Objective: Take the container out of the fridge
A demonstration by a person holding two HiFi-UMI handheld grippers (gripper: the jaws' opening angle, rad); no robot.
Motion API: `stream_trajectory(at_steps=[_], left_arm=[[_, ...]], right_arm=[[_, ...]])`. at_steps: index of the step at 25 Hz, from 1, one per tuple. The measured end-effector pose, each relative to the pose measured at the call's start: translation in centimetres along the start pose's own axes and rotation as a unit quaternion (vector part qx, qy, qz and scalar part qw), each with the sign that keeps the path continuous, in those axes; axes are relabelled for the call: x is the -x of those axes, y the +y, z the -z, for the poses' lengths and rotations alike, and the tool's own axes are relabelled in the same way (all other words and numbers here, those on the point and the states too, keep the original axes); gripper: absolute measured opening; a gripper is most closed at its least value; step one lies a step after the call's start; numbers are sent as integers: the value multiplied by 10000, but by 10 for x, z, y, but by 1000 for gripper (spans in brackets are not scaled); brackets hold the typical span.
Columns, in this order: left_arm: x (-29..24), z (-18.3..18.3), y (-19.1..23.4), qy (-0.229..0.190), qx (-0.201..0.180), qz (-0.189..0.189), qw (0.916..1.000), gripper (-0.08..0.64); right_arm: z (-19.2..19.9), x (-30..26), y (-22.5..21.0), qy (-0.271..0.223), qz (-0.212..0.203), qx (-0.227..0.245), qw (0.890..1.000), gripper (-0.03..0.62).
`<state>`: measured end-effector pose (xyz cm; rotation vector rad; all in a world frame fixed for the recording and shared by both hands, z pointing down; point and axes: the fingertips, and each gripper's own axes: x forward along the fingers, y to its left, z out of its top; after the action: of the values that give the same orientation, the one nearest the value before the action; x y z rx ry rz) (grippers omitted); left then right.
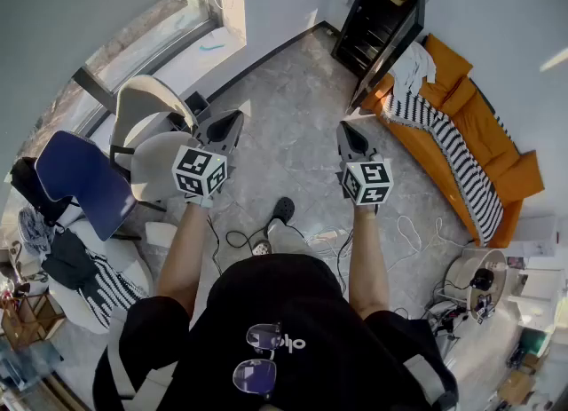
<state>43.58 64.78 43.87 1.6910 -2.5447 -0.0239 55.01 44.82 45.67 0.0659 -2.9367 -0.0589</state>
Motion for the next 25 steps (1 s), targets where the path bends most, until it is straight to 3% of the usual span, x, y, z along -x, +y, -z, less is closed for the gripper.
stream_trajectory(at_steps=[13,25], left_arm=[[-88,-15,81,64,7,-268,9996,5],[-197,-27,79,239,-136,-88,9996,5]], right_arm=[[-25,-112,-55,63,-200,142,9997,8],[-26,-156,-150,-83,-119,-130,9998,8]])
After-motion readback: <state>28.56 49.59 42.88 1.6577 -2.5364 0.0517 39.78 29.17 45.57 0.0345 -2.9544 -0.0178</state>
